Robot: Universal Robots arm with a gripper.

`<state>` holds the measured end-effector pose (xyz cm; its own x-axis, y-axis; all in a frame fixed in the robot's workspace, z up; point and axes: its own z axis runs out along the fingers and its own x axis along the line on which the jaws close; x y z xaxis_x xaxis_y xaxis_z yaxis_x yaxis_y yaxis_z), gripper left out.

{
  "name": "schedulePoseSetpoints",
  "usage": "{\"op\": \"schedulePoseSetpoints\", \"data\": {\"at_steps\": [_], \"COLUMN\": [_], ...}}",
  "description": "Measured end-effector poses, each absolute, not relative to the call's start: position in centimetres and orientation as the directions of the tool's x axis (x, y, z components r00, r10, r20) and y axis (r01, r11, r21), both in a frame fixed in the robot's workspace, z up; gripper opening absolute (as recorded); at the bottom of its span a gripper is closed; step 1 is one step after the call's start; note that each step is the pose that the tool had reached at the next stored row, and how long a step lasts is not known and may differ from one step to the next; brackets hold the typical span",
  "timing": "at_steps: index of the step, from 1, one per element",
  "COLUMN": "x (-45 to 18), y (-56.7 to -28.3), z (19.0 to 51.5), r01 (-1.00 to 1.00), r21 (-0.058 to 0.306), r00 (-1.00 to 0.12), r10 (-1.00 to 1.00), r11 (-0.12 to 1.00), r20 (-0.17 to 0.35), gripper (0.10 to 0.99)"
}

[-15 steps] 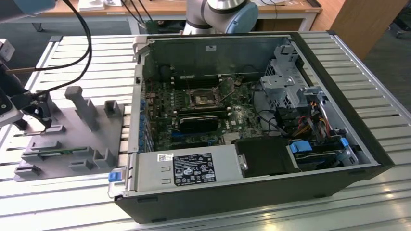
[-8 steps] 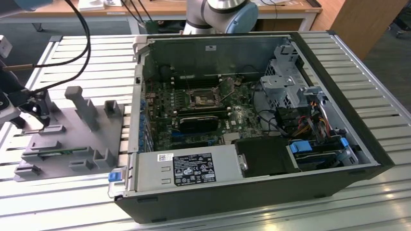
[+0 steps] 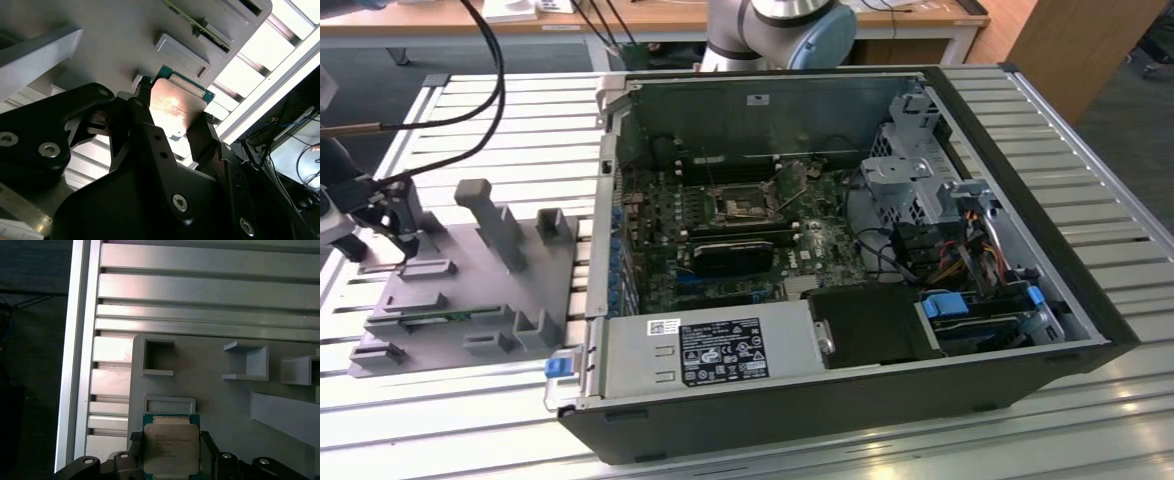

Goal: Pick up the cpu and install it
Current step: 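Pick up the cpu and move it towards the insertion slot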

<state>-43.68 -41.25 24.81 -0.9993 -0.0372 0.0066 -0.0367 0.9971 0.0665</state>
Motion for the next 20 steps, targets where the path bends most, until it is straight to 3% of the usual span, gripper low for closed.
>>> {"op": "schedulePoseSetpoints", "data": {"at_steps": [20], "x": [-43.7], "y": [-41.2], "z": [27.4], "r01": [-0.037], "r21": [0.066], "r00": [-0.999], "r10": [-0.037], "r11": [0.997], "r20": [0.007], "gripper": [0.541]}}
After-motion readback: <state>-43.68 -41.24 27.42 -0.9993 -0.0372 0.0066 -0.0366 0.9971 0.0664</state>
